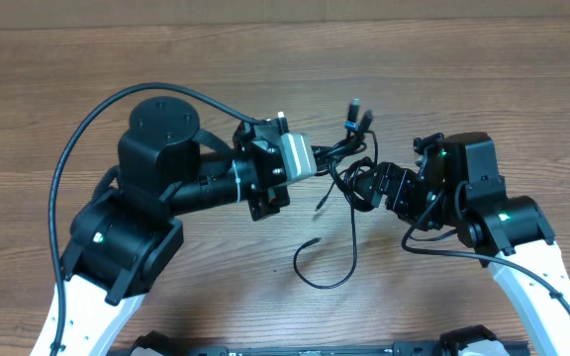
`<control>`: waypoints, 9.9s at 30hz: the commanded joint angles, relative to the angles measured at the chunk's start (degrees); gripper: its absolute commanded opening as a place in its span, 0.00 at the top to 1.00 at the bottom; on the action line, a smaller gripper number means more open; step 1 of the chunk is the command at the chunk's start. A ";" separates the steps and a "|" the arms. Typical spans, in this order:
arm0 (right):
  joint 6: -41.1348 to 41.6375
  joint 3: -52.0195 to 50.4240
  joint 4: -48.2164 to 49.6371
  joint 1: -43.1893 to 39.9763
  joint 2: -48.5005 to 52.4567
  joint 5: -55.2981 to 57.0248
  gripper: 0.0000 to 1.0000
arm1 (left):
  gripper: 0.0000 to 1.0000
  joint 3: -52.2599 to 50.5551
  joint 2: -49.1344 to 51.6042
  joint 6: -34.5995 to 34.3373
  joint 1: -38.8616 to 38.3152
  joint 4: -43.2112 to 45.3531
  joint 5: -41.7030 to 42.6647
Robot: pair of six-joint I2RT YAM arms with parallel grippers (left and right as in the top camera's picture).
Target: Untangle cables
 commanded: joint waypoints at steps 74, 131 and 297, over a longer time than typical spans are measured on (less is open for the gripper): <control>-22.18 0.02 41.13 0.02 3.21 -34.40 0.47 | 0.96 1.38 -0.74 -25.97 0.72 -9.33 -9.46; -22.71 0.00 55.39 3.93 3.21 -62.53 0.96 | 0.96 1.38 5.25 -33.64 1.53 1.97 -35.78; -19.71 -2.38 1.79 2.05 5.75 -5.86 0.00 | 0.00 1.36 7.63 -27.93 1.46 -32.70 -26.99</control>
